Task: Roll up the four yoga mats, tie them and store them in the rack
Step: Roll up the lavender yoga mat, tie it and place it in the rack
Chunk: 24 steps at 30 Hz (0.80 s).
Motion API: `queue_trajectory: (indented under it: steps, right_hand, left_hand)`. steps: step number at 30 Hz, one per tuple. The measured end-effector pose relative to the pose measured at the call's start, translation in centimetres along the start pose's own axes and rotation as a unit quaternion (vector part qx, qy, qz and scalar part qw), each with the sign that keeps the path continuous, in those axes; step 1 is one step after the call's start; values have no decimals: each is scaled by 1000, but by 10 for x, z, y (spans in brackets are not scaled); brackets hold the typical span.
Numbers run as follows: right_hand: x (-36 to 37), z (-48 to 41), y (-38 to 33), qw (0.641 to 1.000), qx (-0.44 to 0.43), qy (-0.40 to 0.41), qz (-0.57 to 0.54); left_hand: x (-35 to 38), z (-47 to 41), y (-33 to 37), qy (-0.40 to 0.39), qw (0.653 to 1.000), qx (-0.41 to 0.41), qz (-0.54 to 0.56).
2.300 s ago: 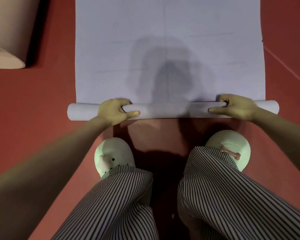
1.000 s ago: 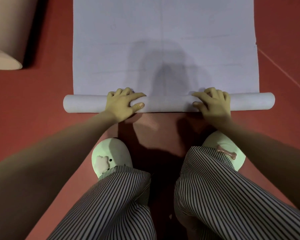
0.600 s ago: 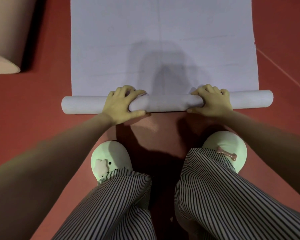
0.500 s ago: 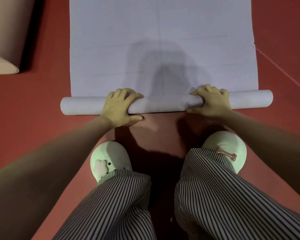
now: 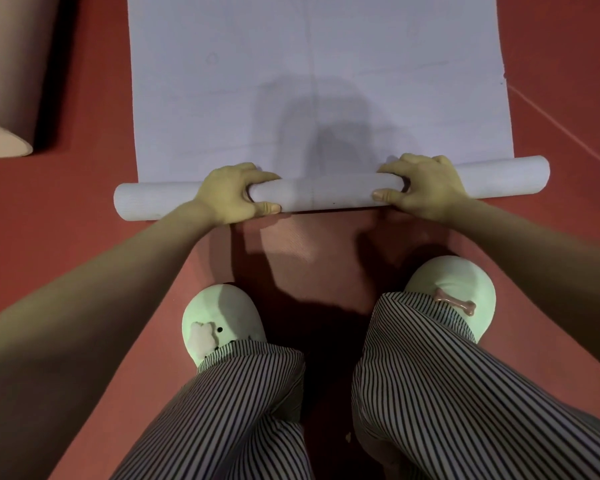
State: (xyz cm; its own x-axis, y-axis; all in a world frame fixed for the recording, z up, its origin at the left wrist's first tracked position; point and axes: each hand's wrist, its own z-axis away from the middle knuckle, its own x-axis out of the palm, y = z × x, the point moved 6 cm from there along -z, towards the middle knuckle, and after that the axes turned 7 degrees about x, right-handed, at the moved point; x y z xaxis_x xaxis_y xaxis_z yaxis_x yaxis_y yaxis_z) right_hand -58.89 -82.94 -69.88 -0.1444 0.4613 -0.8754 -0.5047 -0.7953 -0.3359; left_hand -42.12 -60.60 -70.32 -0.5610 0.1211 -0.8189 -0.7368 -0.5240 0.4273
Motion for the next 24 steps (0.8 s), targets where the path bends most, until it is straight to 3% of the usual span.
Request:
queue_trajectory:
  steps: [8,17,21,24]
  right_hand:
    - [13,22,9,991,48,-105,-70]
    - [32,51,-18,990,-71,123,28]
    - [36,43,-19,996,-29,56,56]
    - [35,37,-19,999,-5,37,21]
  left_hand:
    - [21,16,2,-106,983,-50,139]
    - [26,16,1,-116,978,-86,153]
    - [28,19,3,-106,984,-85,117]
    - [24,25,4,-41,996,-46,64]
